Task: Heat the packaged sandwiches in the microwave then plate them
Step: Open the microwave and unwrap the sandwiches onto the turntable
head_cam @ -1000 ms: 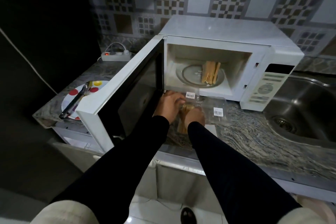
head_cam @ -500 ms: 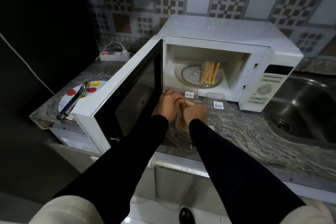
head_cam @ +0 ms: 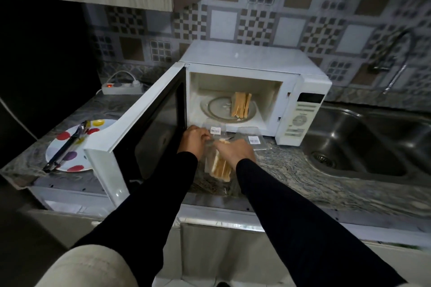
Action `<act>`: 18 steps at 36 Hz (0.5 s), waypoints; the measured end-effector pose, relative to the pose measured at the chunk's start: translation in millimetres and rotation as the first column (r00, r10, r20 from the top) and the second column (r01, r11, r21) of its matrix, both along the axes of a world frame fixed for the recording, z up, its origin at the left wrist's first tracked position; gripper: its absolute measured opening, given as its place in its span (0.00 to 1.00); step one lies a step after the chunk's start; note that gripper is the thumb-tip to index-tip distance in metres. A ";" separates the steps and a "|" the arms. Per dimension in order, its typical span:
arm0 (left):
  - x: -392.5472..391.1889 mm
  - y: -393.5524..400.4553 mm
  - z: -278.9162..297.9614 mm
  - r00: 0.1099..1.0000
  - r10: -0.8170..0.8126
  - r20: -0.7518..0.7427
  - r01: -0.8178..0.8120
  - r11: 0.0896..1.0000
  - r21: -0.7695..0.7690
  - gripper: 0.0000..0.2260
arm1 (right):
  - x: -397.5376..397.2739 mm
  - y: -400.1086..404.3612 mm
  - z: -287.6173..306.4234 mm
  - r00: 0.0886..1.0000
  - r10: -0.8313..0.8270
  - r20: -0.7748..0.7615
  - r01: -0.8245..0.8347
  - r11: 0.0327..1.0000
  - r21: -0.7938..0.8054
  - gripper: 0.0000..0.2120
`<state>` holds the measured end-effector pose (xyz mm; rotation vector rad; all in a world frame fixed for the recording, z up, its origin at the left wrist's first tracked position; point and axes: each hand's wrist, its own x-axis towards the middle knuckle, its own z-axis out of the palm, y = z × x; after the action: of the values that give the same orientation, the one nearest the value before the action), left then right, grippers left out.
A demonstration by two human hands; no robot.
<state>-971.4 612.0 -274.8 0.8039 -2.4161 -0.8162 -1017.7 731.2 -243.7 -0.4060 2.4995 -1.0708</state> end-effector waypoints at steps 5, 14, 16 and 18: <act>2.8 -1.6 4.0 0.998 -0.011 0.068 0.010 1.000 0.015 0.11 | 1.5 14.8 29.3 0.998 0.065 0.012 -0.065 0.998 0.016 0.25; 0.5 5.8 13.1 0.990 -0.017 0.141 0.003 0.995 0.099 0.10 | -9.5 35.5 92.7 0.998 0.041 -0.042 -0.043 0.997 -0.066 0.13; 1.3 8.5 15.1 0.987 -0.026 0.160 0.014 0.997 0.077 0.10 | -12.1 39.4 101.9 0.997 0.011 -0.074 -0.019 0.994 -0.107 0.11; 2.2 10.7 16.6 0.987 -0.010 0.163 0.008 1.000 0.016 0.11 | -17.2 40.3 104.9 0.995 -0.026 -0.091 0.012 0.989 -0.149 0.11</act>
<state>-969.2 622.7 -258.1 0.8981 -2.5601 -0.8012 -1035.0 771.5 -138.8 -0.4864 2.5169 -1.2778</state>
